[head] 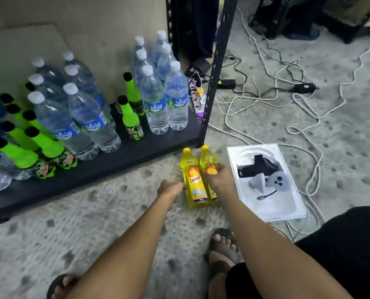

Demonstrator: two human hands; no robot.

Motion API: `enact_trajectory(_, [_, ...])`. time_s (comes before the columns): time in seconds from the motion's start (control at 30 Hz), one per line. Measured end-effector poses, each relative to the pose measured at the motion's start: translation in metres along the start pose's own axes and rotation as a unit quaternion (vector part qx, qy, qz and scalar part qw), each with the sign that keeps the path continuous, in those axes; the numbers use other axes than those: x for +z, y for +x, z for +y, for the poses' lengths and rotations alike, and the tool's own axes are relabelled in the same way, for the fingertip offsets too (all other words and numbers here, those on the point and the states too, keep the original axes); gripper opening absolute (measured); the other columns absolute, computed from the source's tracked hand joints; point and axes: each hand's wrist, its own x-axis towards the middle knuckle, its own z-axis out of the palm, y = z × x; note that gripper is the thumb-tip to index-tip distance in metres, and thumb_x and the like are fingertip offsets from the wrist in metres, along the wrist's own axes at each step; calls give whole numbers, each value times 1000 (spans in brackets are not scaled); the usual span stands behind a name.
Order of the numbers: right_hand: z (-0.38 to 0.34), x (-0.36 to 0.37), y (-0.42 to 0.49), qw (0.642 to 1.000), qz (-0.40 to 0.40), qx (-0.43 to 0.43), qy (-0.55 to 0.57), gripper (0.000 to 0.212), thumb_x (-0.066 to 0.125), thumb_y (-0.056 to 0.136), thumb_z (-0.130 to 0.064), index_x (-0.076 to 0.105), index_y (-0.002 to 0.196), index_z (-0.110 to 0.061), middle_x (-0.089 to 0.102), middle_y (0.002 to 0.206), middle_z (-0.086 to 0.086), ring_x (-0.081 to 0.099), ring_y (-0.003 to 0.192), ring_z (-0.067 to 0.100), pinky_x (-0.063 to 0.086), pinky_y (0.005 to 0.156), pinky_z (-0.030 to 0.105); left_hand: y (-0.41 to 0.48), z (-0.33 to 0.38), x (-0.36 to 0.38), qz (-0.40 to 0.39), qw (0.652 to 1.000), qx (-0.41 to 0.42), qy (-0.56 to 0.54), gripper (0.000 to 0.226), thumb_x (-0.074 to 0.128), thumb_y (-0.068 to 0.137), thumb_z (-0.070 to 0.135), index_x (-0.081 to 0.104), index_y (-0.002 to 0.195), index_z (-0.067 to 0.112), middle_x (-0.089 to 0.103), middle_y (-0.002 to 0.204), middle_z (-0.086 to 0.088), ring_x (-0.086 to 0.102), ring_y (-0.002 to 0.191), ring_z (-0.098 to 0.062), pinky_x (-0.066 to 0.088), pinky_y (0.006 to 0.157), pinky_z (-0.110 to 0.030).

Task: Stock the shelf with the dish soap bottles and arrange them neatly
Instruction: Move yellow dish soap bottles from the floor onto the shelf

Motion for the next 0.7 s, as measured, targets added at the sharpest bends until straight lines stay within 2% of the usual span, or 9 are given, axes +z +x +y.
enact_trajectory(0.07, [-3, 11, 31, 1000, 2, -15, -15, 48, 75, 81, -33, 61, 124, -13, 68, 121, 14, 61, 116, 33, 50, 97, 41, 29, 3, 17, -6, 1000, -14, 3, 15, 78, 72, 20, 69, 81, 11, 72, 101, -19, 70, 96, -32, 54, 72, -34])
enact_trajectory(0.13, [-6, 23, 60, 999, 15, -18, -34, 49, 71, 83, -32, 57, 126, -12, 66, 123, 15, 59, 118, 35, 48, 98, 42, 56, 5, 34, -7, 1000, -23, -7, 31, 80, 73, 20, 71, 98, 3, 70, 111, -23, 69, 105, -35, 54, 71, -38])
enact_trajectory(0.23, [-7, 36, 100, 997, 24, 0, -78, 57, 71, 82, -33, 51, 130, -10, 60, 129, 20, 54, 124, 38, 46, 101, 43, 84, 7, 53, -31, 998, -44, -23, 50, 82, 71, 22, 67, 114, 2, 70, 115, -21, 69, 104, -31, 52, 69, -30])
enact_trajectory(0.33, [0, 45, 132, 994, -1, 37, -107, 64, 76, 78, -29, 47, 132, -9, 60, 130, 20, 55, 125, 37, 47, 98, 41, 101, 8, 65, -77, 995, -56, 1, 58, 85, 67, 27, 66, 119, 10, 70, 117, -12, 68, 107, -28, 55, 92, -39])
enact_trajectory(0.37, [3, 48, 140, 992, -9, 47, -113, 66, 75, 79, -30, 45, 133, -9, 59, 130, 21, 56, 124, 38, 47, 97, 41, 106, 6, 68, -82, 995, -47, 21, 60, 88, 64, 29, 68, 118, 12, 71, 117, -11, 68, 106, -27, 55, 95, -41])
enact_trajectory(0.47, [11, 61, 154, 989, -28, 69, -124, 67, 72, 82, -32, 43, 136, -7, 58, 133, 23, 56, 124, 40, 48, 98, 42, 114, 2, 73, -69, 995, -22, 73, 67, 93, 57, 35, 70, 117, 15, 72, 116, -9, 70, 106, -26, 56, 93, -40])
enact_trajectory(0.57, [21, 69, 163, 985, -37, 74, -153, 63, 72, 83, -36, 49, 132, -5, 61, 131, 20, 60, 122, 37, 50, 95, 39, 119, -2, 75, -48, 996, -26, 73, 71, 94, 55, 36, 67, 117, 14, 71, 118, -10, 69, 106, -26, 57, 90, -39])
enact_trajectory(0.63, [26, 71, 164, 982, -26, 67, -175, 60, 76, 79, -39, 56, 123, -3, 66, 123, 19, 65, 115, 35, 53, 91, 38, 118, -4, 76, -43, 997, -44, 41, 73, 95, 53, 33, 64, 117, 13, 70, 117, -10, 70, 103, -27, 59, 87, -41])
enact_trajectory(0.7, [29, 71, 162, 982, -6, 48, -183, 45, 78, 76, -33, 65, 108, -4, 71, 113, 18, 69, 107, 35, 56, 86, 37, 117, -5, 78, -42, 998, -51, 22, 71, 96, 51, 31, 65, 113, 14, 72, 114, -9, 72, 96, -25, 61, 82, -39])
